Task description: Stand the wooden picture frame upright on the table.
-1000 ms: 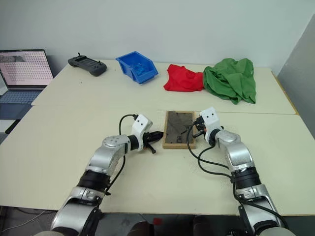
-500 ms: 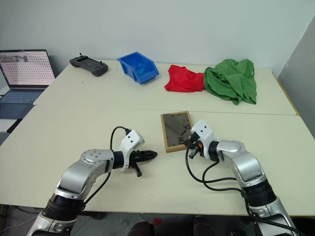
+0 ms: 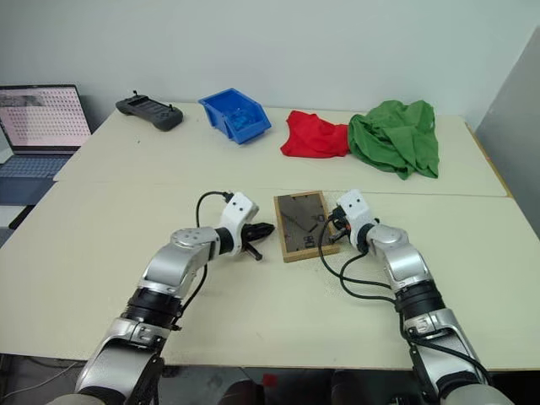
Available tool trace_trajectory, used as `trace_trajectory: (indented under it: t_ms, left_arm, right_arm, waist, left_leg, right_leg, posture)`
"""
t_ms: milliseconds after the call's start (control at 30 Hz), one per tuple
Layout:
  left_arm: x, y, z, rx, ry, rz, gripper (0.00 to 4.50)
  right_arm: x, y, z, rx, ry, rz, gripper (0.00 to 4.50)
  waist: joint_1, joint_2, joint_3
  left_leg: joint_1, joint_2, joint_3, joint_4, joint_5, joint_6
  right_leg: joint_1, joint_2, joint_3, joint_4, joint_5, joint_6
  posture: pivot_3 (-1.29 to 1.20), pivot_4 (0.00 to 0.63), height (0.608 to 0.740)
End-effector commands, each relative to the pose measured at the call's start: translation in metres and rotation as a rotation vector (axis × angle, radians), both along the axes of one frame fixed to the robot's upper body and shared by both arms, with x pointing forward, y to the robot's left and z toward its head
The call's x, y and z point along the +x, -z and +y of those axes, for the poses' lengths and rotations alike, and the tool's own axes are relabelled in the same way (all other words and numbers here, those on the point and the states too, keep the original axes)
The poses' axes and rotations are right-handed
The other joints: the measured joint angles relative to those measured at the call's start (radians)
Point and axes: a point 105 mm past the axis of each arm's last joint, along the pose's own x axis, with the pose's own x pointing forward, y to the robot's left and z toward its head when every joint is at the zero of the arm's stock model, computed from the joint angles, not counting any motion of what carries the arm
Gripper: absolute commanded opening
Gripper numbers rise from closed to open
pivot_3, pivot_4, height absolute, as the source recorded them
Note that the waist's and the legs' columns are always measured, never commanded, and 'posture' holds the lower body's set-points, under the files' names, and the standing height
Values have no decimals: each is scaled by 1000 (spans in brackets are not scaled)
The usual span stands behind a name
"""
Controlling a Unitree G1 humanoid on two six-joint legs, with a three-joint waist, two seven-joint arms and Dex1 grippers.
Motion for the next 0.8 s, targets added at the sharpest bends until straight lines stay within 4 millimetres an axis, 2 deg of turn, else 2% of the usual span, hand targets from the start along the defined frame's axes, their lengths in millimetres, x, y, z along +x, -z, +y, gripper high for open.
trace_trajectory:
  t_ms: [33,100,267,400,567,700,733,800]
  left_arm:
    - [-12,-3,-14,5,96,0,67]
    - [-19,-2,-13,16,123,8,67]
    - [-53,-1,-3,70,208,62,67]
    - [-78,6,3,103,278,129,67]
    - [-101,11,21,142,304,209,67]
    - [-100,12,57,219,252,228,67]
    - [-99,10,63,210,239,231,67]
    - [-104,1,66,53,215,322,424]
  right_arm:
    - [-16,-18,25,128,-143,-10,0]
    - [-26,-18,26,147,-191,10,0]
    - [-70,-13,24,101,-374,82,0]
    - [-85,-11,19,89,-402,112,0]
    - [-82,7,-7,-37,-312,122,0]
    - [-72,3,-26,-90,-248,88,0]
    - [-72,0,-27,-93,-249,80,0]
    - [-71,-4,-26,-90,-253,55,0]
  waist:
    - [1,0,0]
    - [1,0,0]
    - [2,0,0]
    - [2,1,0]
    - [3,0,0]
    - [3,0,0]
    - [3,0,0]
    - [3,0,0]
  left_leg:
    - [0,0,0,0,0,0]
    - [0,0,0,0,0,0]
    - [-1,0,0,-1,0,0]
    - [0,0,-1,0,0,0]
    - [0,0,-1,0,0,0]
    - [0,0,-1,0,0,0]
    - [0,0,-1,0,0,0]
    - [1,0,-1,0,0,1]
  right_leg:
    - [0,0,0,0,0,0]
    - [0,0,0,0,0,0]
    - [0,0,0,-2,0,1]
    - [0,0,0,0,0,1]
    - [0,0,0,0,-1,1]
    - [0,0,0,-1,-1,1]
    - [0,0,0,0,-1,1]
    - [0,0,0,0,-1,1]
  posture:
    - [0,150,740]
    - [0,150,740]
    - [0,150,740]
    - [0,150,740]
    - [0,150,740]
    - [0,150,740]
    - [0,150,740]
    - [0,150,740]
